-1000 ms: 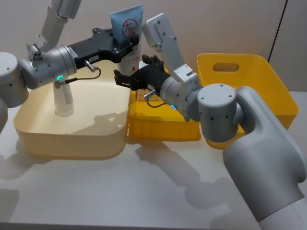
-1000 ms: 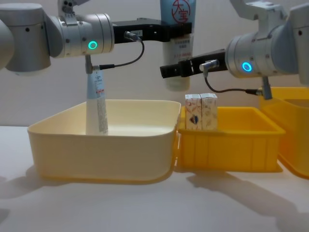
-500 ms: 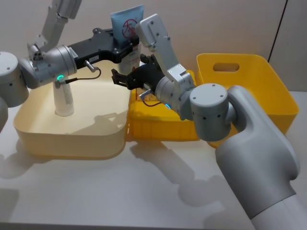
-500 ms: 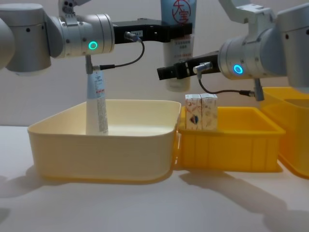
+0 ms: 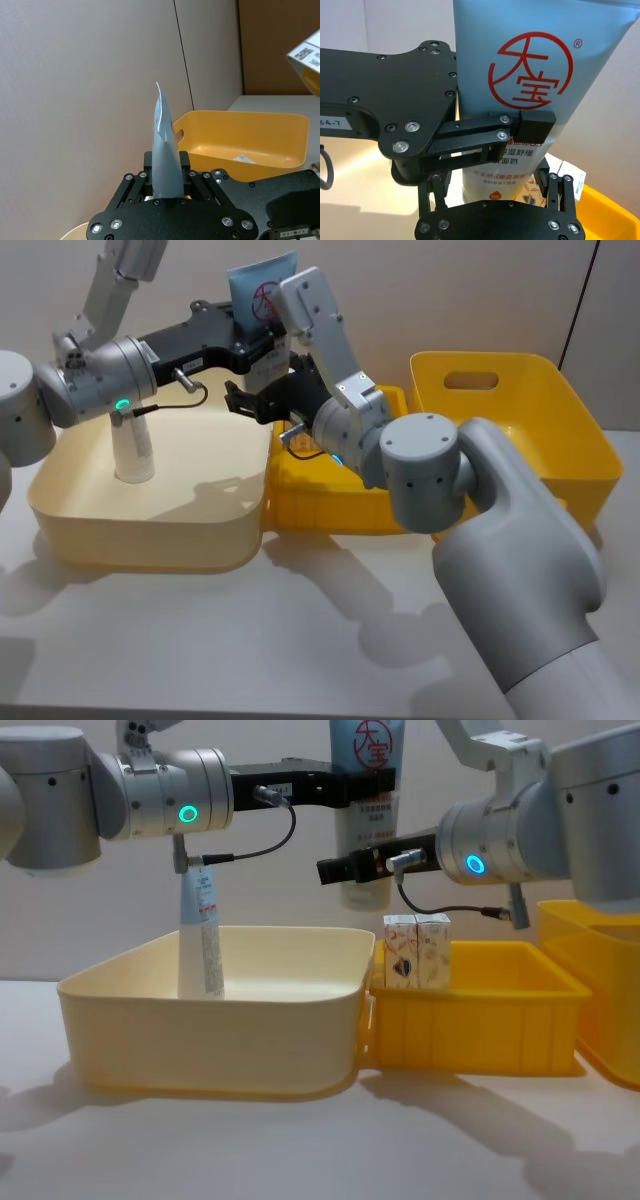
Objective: Bimanual collaborative sorting of washing and personal care products
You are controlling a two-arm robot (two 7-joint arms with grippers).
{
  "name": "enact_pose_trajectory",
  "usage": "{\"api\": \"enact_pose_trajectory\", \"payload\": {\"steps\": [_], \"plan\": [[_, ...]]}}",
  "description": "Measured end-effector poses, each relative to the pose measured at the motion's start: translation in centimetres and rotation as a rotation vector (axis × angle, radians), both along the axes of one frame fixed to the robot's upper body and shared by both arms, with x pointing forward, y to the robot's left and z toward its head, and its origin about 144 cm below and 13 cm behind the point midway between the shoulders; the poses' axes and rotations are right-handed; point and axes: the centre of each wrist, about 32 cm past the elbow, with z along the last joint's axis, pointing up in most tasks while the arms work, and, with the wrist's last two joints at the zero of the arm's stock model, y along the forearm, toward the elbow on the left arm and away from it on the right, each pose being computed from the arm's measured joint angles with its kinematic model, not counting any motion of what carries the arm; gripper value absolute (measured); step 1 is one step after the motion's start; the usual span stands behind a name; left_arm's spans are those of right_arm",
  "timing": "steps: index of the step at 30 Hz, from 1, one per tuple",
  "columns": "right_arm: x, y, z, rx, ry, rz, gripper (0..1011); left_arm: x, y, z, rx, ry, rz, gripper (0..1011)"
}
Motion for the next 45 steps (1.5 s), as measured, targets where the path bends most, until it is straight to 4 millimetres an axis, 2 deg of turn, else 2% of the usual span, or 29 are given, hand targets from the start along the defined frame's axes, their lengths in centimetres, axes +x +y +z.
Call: {"api": "enact_pose_trajectory", "payload": {"steps": [22,29,30,31,34,45], "plan": [[0.3,1.2,-0.2,0.03,0.022,-0.026,998,-0.5,0.2,-0.1,-0.003,0.001,0.007,278],[0.3,1.4,-0.2,0.033,0.025,-0.029,836,-0.6,0.2,-0.2,-0.003,0.001,0.007,278],[0.3,1.4,-0.2,0.033,0.025,-0.029,836,-0.6,0.2,-0.2,-0.003,0.001,0.007,277],[0.3,1.4,-0.2,0.034,0.025,-0.029,770,-0.6,0.2,-0.2,-0.003,0.001,0.007,278],[0.3,1.4,-0.2,0.034,0.026,-0.03,695,-0.6,0.2,-0.2,-0.004,0.001,0.007,278],[0.3,1.5,-0.2,0.036,0.027,-0.031,634,-0.6,0.2,-0.2,-0.004,0.002,0.008,278]]}}
